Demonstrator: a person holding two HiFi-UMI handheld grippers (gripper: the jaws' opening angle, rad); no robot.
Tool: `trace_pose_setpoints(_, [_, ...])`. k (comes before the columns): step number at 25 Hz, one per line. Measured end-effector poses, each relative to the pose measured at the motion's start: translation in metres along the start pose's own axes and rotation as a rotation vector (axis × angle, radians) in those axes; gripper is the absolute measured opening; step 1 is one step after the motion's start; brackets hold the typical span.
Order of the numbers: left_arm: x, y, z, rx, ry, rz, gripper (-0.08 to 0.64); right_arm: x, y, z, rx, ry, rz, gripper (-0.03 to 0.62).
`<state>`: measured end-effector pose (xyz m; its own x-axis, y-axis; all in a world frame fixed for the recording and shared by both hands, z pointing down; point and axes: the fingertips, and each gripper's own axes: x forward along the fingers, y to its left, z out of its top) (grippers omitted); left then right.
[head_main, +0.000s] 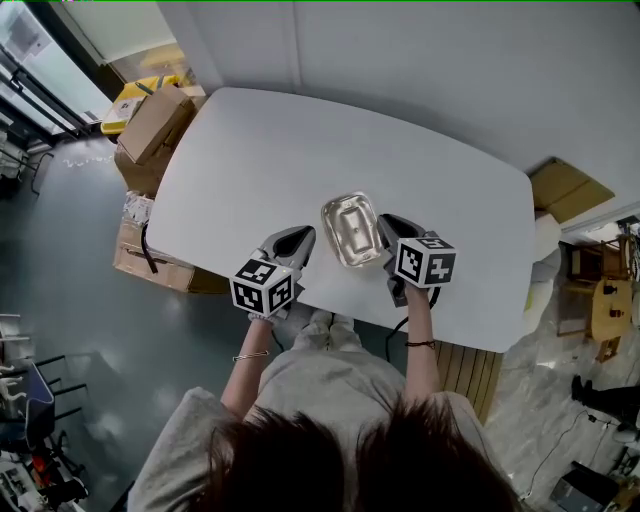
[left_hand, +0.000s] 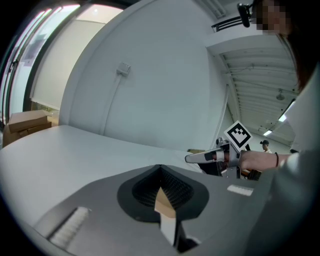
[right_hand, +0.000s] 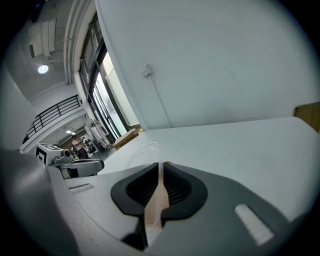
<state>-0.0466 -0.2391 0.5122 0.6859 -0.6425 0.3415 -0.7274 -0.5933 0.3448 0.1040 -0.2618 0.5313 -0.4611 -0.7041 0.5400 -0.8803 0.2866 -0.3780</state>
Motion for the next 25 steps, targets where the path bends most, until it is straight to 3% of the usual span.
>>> trace_pose_setpoints(16, [-0.018,-0.018,0.047,0.033,-0.116,-0.041,-0.010,-0.041,0.015,0.036,-0.026,-0.111,0.076,0.044])
trace_pose_setpoints(25, [-0.016,-0.027,0.059,0.066,-0.139,-0.058,-0.009,-0.065,0.020,0.046,-0.046,-0.160,0.094,0.044])
